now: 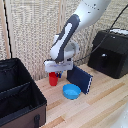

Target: Please find the red cup among the items before you. Carefully move your gripper towards it and gently hold it. Locate the front section of the organizer in front of you. Transfer the red cup above the front section and let go, placing it within that section.

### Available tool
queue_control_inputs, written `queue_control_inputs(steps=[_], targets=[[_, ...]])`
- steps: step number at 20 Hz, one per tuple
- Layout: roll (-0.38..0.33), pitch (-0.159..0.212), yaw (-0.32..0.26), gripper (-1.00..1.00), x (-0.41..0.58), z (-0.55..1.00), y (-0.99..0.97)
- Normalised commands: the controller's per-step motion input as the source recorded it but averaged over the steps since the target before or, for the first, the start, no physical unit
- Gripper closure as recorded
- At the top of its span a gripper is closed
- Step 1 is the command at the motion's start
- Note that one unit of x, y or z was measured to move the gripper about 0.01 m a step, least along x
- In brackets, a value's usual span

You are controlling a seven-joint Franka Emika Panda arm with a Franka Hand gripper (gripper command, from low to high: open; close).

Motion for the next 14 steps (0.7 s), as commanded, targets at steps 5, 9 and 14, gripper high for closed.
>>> queue_control_inputs(steps=[5, 9, 14], targets=[[0.133, 0.004, 0.0, 1.0, 0.283, 0.75, -0.05], [0.109, 0.04, 0.0, 1.0, 0.245, 0.85, -0.07], [0.087, 0.088, 0.0, 1.0, 0.181, 0.87, 0.02]])
